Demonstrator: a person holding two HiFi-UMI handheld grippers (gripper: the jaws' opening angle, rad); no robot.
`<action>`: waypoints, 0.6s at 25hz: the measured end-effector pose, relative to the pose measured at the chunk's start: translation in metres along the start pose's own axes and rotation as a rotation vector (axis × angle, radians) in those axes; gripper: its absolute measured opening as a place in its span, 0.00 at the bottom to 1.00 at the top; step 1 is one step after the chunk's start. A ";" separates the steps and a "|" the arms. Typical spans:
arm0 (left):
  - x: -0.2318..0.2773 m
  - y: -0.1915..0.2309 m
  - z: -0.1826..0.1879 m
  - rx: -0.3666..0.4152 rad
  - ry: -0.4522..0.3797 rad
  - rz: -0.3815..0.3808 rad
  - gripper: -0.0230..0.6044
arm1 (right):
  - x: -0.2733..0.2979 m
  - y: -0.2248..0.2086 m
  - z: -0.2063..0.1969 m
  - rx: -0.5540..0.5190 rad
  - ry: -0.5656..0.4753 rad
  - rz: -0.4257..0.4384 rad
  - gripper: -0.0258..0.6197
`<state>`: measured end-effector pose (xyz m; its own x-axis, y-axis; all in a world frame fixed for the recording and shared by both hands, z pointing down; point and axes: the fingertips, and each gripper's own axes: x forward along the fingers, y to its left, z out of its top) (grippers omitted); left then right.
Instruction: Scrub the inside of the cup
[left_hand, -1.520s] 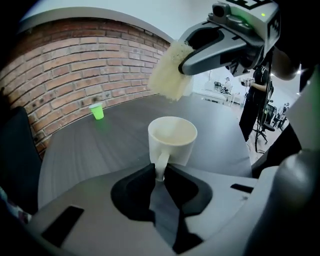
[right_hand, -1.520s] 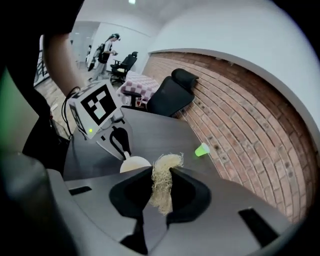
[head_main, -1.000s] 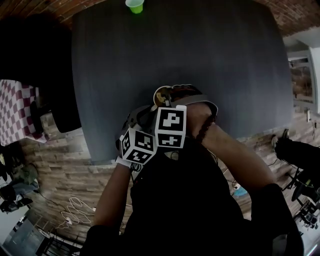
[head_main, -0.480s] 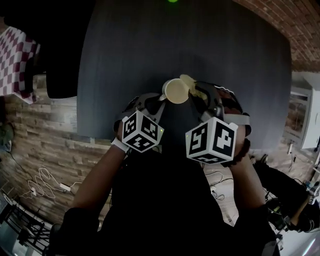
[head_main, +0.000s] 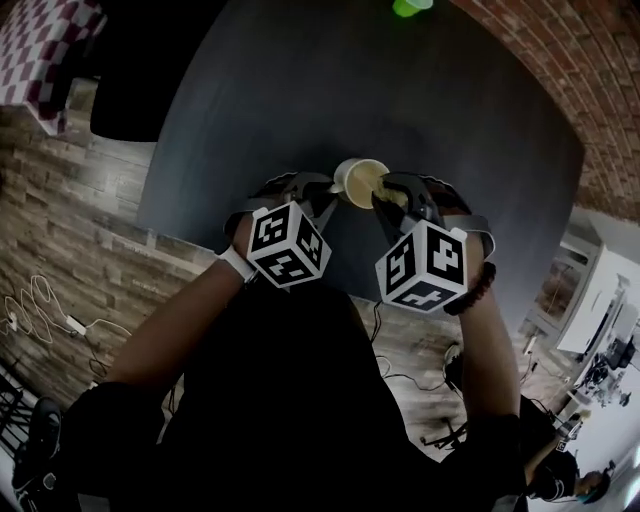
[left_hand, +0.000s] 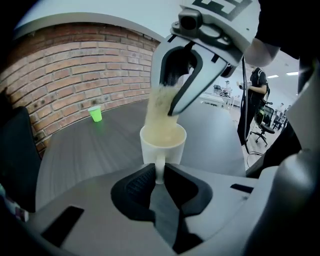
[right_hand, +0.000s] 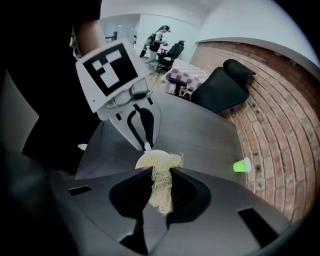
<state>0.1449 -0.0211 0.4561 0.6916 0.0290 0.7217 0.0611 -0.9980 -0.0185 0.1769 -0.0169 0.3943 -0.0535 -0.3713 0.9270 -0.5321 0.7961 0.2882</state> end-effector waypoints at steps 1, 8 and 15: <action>0.000 0.002 -0.001 -0.002 -0.001 0.001 0.15 | 0.013 0.002 0.001 -0.029 0.016 0.017 0.17; 0.000 0.007 -0.002 -0.034 -0.016 0.019 0.15 | 0.058 0.018 -0.002 0.033 0.025 0.251 0.17; -0.001 0.007 -0.004 -0.031 -0.023 0.016 0.15 | 0.005 0.007 0.016 0.360 -0.129 0.405 0.17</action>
<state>0.1417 -0.0282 0.4578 0.7086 0.0141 0.7054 0.0277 -0.9996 -0.0079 0.1591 -0.0210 0.3968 -0.4050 -0.1429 0.9031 -0.7012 0.6825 -0.2064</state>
